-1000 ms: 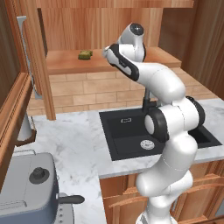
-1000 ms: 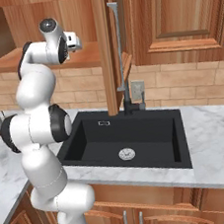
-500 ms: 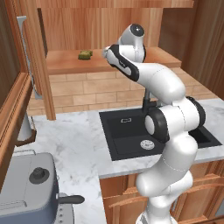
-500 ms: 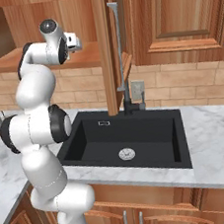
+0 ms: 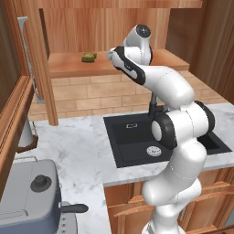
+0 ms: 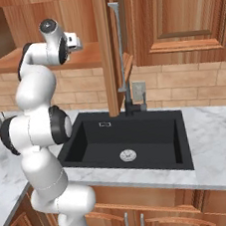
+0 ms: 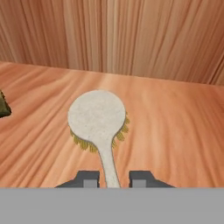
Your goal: Locate and retrieve the sponge and dish brush from the cabinet. Place them next to the sink.
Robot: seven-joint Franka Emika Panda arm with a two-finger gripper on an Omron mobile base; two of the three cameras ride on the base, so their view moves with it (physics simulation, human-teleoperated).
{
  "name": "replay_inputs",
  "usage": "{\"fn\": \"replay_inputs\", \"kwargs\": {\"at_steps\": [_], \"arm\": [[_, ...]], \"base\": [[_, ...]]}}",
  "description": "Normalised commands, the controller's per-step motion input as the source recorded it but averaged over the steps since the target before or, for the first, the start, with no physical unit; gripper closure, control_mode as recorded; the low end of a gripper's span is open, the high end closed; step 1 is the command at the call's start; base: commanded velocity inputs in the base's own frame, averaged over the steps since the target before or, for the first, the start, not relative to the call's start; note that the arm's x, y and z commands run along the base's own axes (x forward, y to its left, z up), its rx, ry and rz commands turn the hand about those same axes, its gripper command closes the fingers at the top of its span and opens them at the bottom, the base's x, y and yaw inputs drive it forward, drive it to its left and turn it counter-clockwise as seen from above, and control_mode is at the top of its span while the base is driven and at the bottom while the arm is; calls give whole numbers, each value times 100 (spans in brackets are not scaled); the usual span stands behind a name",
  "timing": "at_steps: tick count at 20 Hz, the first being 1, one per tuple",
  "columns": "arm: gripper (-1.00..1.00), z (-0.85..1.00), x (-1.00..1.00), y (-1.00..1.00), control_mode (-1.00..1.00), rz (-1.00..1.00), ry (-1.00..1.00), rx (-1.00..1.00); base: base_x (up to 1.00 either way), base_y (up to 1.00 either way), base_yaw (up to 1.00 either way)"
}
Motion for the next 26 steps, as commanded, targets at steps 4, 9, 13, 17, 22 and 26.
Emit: {"fn": "replay_inputs", "kwargs": {"at_steps": [4, 9, 13, 17, 22, 26], "arm": [[100, -1, -7, 59, -100, -22, 1, 0], [100, 0, -17, 31, -100, -30, 0, 0], [100, 3, -47, 1, -100, -27, 0, 1], [100, 2, -66, 0, -100, -24, 0, 2], [100, 2, -78, 0, -100, -22, 0, 4], [100, 1, -96, -3, -100, -12, -1, 6]], "base": [[0, 0, 0], [0, 0, 0], [0, 0, 0], [0, 0, 0], [0, 0, 0], [0, 0, 0]]}}
